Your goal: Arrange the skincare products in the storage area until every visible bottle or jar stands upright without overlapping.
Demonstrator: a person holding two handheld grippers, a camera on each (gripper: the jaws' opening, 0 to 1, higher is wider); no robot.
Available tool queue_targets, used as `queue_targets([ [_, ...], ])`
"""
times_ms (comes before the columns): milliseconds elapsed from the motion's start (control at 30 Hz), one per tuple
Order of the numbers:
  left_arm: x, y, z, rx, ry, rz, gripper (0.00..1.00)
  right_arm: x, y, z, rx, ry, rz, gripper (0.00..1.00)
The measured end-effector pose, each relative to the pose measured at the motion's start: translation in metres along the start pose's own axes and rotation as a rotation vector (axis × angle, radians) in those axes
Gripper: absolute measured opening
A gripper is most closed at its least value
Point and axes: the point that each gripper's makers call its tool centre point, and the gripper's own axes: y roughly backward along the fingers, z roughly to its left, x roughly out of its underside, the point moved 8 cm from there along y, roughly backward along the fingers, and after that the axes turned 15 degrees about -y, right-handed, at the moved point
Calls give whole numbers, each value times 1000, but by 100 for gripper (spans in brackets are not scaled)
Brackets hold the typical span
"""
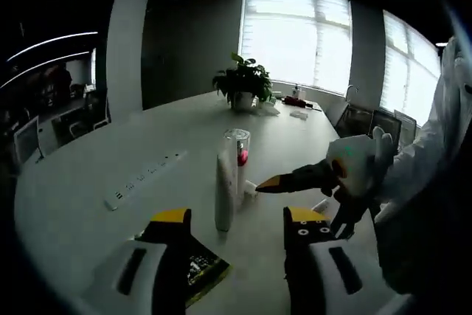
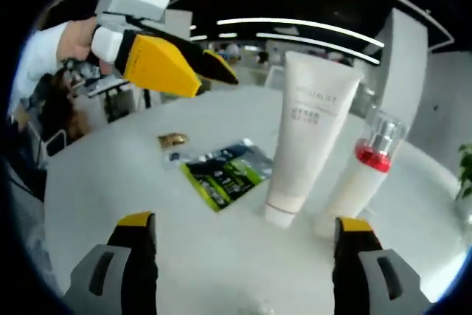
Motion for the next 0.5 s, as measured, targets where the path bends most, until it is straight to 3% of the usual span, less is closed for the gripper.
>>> queue_targets([
  [167,8,7,-15,11,-15,44,62,-4,10,-2,-18,9,4,99],
  [500,11,20,-33,-16,-18,85,77,-12,31,1,-61,38,-4,99],
])
